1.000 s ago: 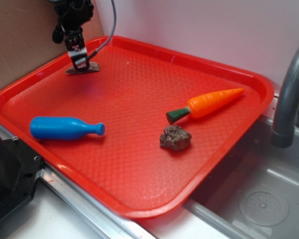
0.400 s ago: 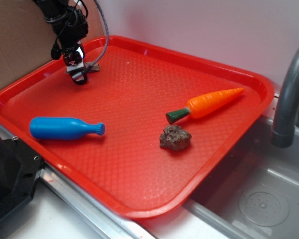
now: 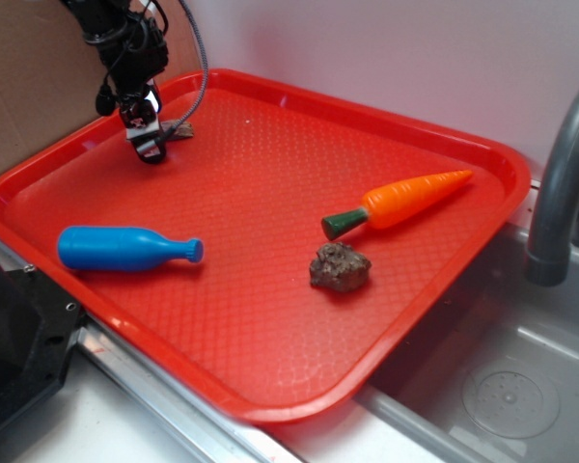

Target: Grab the wood chip.

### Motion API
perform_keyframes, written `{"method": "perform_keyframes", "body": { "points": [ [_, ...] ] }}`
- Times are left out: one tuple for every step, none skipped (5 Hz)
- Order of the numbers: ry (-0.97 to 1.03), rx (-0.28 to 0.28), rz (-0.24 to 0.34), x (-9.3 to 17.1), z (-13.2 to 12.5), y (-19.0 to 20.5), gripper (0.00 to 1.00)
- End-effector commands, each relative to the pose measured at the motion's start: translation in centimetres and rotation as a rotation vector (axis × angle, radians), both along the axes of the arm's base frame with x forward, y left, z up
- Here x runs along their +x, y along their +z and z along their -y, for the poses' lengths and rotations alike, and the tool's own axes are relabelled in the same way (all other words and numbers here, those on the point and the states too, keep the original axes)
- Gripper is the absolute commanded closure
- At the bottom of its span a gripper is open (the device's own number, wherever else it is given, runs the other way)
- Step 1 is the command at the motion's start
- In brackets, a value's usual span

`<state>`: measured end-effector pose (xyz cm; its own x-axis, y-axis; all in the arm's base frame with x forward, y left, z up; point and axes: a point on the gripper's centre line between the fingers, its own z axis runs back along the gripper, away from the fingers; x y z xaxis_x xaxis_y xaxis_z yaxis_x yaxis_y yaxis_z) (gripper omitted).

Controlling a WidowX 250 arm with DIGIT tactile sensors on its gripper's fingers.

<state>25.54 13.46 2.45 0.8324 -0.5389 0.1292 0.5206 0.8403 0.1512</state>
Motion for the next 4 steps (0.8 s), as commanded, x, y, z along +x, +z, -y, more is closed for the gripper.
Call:
{"method": "perform_keyframes", "body": {
  "points": [
    [-0.038,-0.017,-0.05,1.5,1.2,-0.2,1.0],
    [-0.052,-0.003,-0.111,1.6,2.6,-1.4,1.0],
    [-0.047,-0.007,-0.13,1.4,2.9,-2.0,1.0],
    [-0.009,-0.006,-0.111,1.2,2.9,-0.7,1.0]
  ]
}}
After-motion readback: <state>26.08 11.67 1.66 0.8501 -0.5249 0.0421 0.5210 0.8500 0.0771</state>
